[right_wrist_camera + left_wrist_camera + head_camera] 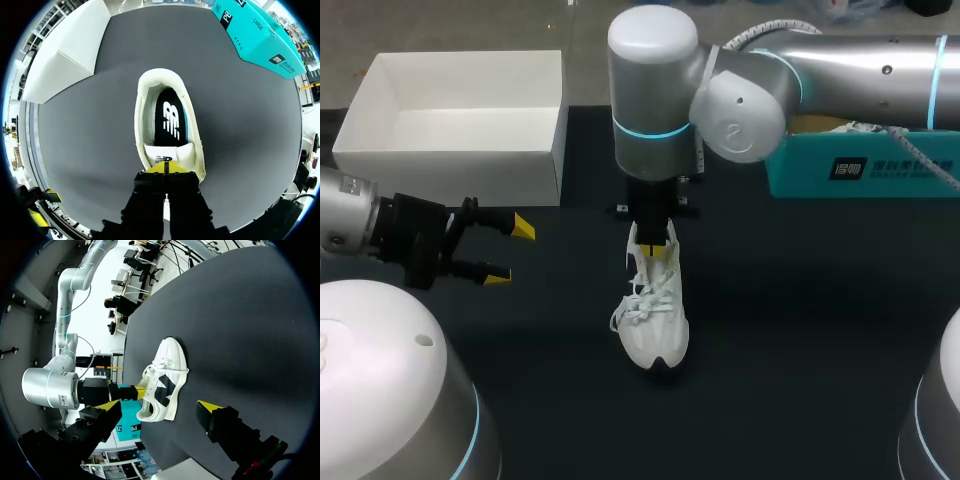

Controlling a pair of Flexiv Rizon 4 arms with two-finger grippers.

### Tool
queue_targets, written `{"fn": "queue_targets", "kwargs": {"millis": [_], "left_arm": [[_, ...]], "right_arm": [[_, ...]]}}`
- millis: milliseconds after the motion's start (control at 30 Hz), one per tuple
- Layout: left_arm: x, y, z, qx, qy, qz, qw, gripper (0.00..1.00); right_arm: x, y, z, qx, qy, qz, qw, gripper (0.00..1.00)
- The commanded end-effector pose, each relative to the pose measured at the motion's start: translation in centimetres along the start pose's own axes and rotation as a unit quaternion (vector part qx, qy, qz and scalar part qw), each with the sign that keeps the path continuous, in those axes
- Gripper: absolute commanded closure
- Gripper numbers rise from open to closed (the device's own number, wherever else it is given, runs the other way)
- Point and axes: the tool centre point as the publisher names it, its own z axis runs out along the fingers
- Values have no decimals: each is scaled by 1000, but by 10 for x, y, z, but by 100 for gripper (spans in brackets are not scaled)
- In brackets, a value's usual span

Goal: Take the shoe out of the shoebox, open the shoe tongue, remove and reinsert the insole, then place the shoe into the shoebox

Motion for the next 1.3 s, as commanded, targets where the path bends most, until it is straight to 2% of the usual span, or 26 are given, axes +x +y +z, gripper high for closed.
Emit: {"fn": "queue_targets", "kwargs": {"millis": [33, 400, 500, 567, 667, 767, 800, 867, 900, 933, 1300], "left_arm": [[-1, -1, 0, -1, 2, 0, 1000, 0], [-1, -1, 0, -1, 2, 0, 1000, 0], [-1, -1, 0, -1, 2, 0, 1000, 0], [-1, -1, 0, -1, 2, 0, 1000, 0], [-1, -1, 0, -1, 2, 0, 1000, 0], [-1, -1, 0, -1, 2, 0, 1000, 0], [-1, -1, 0, -1, 2, 0, 1000, 0], [-1, -1, 0, -1, 2, 0, 1000, 0], [-1, -1, 0, -1, 2, 0, 1000, 0], [-1, -1, 0, -1, 2, 0, 1000, 0], [-1, -1, 0, -1, 2, 0, 1000, 0]], "right_arm": [[-5, -5, -8, -11, 2, 0, 1000, 100], [-9, 0, 15, 3, -10, -7, 1000, 100], [-11, -2, 6, -6, -6, -8, 1000, 100], [-13, -4, -7, -23, 4, -18, 1000, 100], [-15, -6, -23, -51, 27, -66, 996, 100], [-15, -13, -35, -99, 56, -183, 977, 100], [-15, -21, -40, -129, 54, -273, 952, 100], [-16, -27, -45, -125, 55, -342, 930, 100], [-18, -33, -48, -101, 48, -403, 908, 100], [-20, -35, -49, -87, 29, -416, 905, 100], [-20, -35, -49, -87, 29, -416, 905, 100]]}}
